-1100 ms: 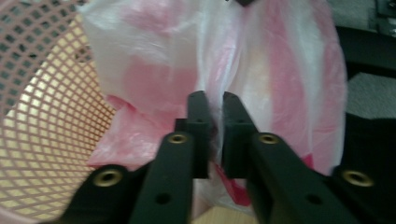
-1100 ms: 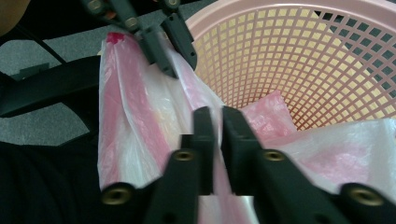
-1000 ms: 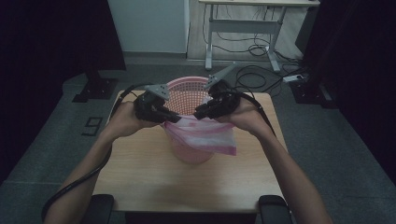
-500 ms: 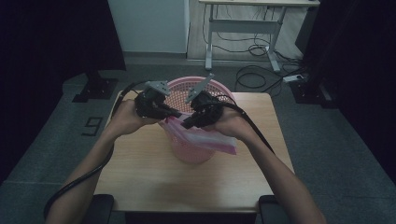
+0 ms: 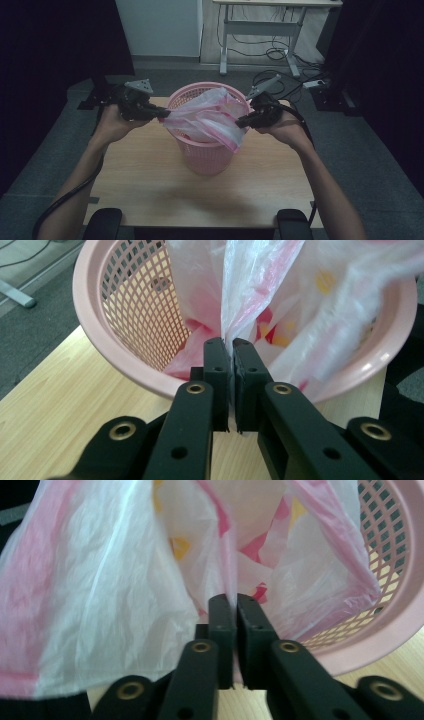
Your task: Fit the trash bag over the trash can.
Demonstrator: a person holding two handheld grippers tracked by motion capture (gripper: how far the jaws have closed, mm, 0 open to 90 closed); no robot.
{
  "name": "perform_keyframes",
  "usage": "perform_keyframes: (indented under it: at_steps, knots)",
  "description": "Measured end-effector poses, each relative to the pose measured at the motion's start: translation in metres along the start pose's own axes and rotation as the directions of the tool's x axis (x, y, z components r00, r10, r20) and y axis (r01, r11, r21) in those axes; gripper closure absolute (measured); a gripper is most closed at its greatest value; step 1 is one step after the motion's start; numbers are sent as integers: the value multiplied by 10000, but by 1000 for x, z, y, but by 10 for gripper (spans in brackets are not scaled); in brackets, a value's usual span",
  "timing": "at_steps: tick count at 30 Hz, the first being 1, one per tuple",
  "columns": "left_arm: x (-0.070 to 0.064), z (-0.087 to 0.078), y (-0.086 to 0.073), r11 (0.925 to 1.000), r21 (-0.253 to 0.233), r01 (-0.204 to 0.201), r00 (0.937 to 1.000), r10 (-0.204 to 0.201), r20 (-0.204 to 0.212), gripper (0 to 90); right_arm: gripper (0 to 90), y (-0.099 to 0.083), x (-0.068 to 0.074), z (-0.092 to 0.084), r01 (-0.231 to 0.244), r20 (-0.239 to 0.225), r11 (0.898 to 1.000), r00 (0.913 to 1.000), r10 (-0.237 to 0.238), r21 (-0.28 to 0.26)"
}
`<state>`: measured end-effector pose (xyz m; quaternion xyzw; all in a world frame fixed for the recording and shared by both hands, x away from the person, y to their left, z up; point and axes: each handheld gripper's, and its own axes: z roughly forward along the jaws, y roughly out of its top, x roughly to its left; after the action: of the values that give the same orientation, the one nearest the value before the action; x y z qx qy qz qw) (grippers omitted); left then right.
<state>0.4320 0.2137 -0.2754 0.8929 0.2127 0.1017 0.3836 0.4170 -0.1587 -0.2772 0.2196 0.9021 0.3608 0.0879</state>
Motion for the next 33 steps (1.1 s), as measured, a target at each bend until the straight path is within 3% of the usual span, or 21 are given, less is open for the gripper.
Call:
perform_keyframes:
  at_steps: [6,11,12,15,18,24,27,31,32,33]
  knots:
    - [-5,5,12,9996,223,-151,9999,152,-74,853,517,25,7,6,212,93,9989,9997,-208,-418]
    - [-6,11,19,9985,541,-84,9998,92,-150,838,457,49,19,16,654,247,9969,9976,-644,-428]
    - [-6,12,21,9981,618,-39,9998,50,-173,836,476,54,20,20,766,241,9960,9968,-756,-464]
    - [-3,18,25,9965,832,42,9993,-11,-373,836,693,62,26,29,1179,185,9920,9929,-1172,-450]
    - [2,24,28,9953,960,117,9958,-29,-913,851,849,63,29,33,1428,-121,9887,9896,-1435,-458]
    - [30,30,26,9940,770,779,9797,-620,-1907,874,877,40,16,12,1173,178,9926,9930,-1167,-308]
    - [45,27,21,9914,722,1092,9632,-876,-2541,878,877,20,4,-5,863,581,9960,9947,-849,-230]
    - [61,17,10,9853,789,1519,9404,-1195,-3183,879,878,-12,-17,-26,76,1148,9997,9934,-51,-213]
    - [64,14,6,9837,761,1627,9371,-1299,-3241,880,878,-20,-22,-29,-113,1295,9998,9915,133,-162]
    - [66,11,2,9823,694,1739,9380,-1438,-3154,880,880,-27,-27,-32,-278,1385,9995,9899,293,-122]
